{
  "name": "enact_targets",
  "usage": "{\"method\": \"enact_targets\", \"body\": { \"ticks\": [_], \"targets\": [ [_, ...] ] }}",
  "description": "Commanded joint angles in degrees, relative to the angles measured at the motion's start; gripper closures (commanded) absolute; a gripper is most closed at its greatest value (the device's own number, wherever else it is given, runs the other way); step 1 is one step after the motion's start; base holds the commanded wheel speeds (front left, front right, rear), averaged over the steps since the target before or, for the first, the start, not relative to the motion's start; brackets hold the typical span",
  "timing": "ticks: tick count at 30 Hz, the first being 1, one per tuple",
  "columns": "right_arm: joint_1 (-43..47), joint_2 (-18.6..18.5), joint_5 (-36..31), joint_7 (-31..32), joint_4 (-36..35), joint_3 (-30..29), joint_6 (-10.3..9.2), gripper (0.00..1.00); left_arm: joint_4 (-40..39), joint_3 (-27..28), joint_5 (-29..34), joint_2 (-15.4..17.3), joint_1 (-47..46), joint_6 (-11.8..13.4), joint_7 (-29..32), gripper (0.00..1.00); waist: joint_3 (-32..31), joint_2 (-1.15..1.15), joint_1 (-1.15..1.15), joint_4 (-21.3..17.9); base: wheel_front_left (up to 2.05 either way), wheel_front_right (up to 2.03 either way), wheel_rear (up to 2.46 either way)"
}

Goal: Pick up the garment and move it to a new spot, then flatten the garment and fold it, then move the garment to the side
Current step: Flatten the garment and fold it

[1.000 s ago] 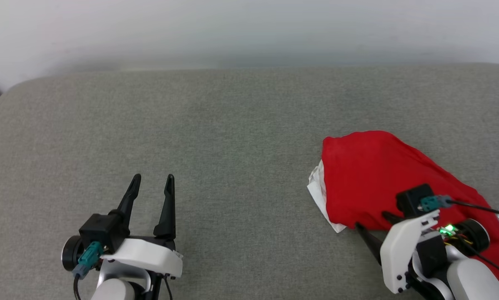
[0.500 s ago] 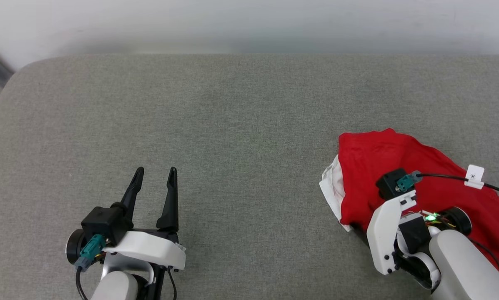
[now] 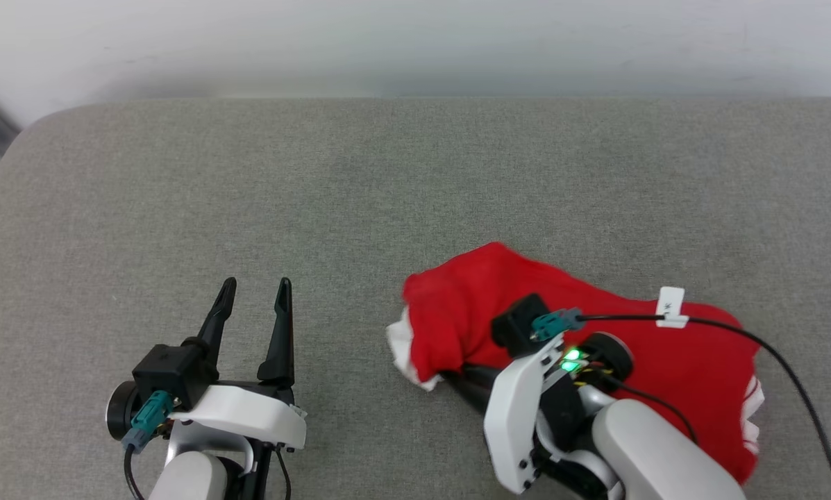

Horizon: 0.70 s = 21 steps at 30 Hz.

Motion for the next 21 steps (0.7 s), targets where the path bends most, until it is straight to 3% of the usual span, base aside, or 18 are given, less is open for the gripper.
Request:
{"method": "enact_targets", "body": {
  "ticks": [1, 3, 4, 5, 6, 7, 15, 21],
  "targets": [
    [0.0, 0.51, 1.42, -0.95, -0.92, 1.68, 0.14, 1.0, 0.02, 0.12, 0.38, -0.15, 0.02, -0.2, -0.19, 0.0, 0.0, 0.0, 0.0, -0.08, 0.0, 0.0, 0.0],
    [1.25, 0.38, 2.22, -1.4, -0.5, 3.33, 0.08, 1.0, 0.1, 0.15, 0.5, -0.29, 0.32, -0.19, -0.19, 0.0, 0.0, 0.0, 0.0, -0.15, 0.0, 0.0, 0.0],
    [1.71, 0.38, 2.6, -1.67, -0.01, 3.83, 0.07, 0.93, 0.15, 0.11, 0.56, -0.34, 0.46, -0.22, -0.19, 0.0, -0.01, 0.0, 0.0, -0.17, 0.0, 0.0, 0.0],
    [1.73, 0.2, 2.54, -2.52, 0.31, 4.31, 0.08, 0.61, 0.3, 0.02, 0.55, -0.41, 0.56, -0.26, -0.19, 0.0, -0.03, 0.0, 0.0, -0.15, 0.0, 0.0, 0.0],
    [1.92, 0.15, 2.55, -3.46, 0.73, 4.34, 0.07, 0.06, 0.41, -0.04, 0.57, -0.45, 0.59, -0.32, -0.2, 0.0, -0.07, 0.0, 0.0, -0.11, 0.0, 0.0, 0.0],
    [2.29, 0.24, 2.59, -4.89, 0.91, 4.33, 0.08, 0.0, 0.5, -0.08, 0.52, -0.47, 0.61, -0.29, -0.2, 0.0, -0.24, 0.0, 0.0, -0.13, 0.0, 0.0, 0.0],
    [6.54, 0.15, -0.31, -20.15, -2.16, 0.88, 0.08, 0.0, 1.48, -0.15, 0.86, 0.0, 1.95, -0.2, -0.2, 0.0, -2.93, 0.0, 0.0, -0.68, 0.0, 0.0, 0.0],
    [10.91, 0.24, -5.0, -27.36, -6.1, -6.53, 0.08, 0.0, 1.79, -0.18, 0.87, 0.55, 3.23, 0.24, 0.33, 0.0, -5.4, 0.0, 0.0, -1.34, 0.0, 0.0, 0.0]
  ]
}}
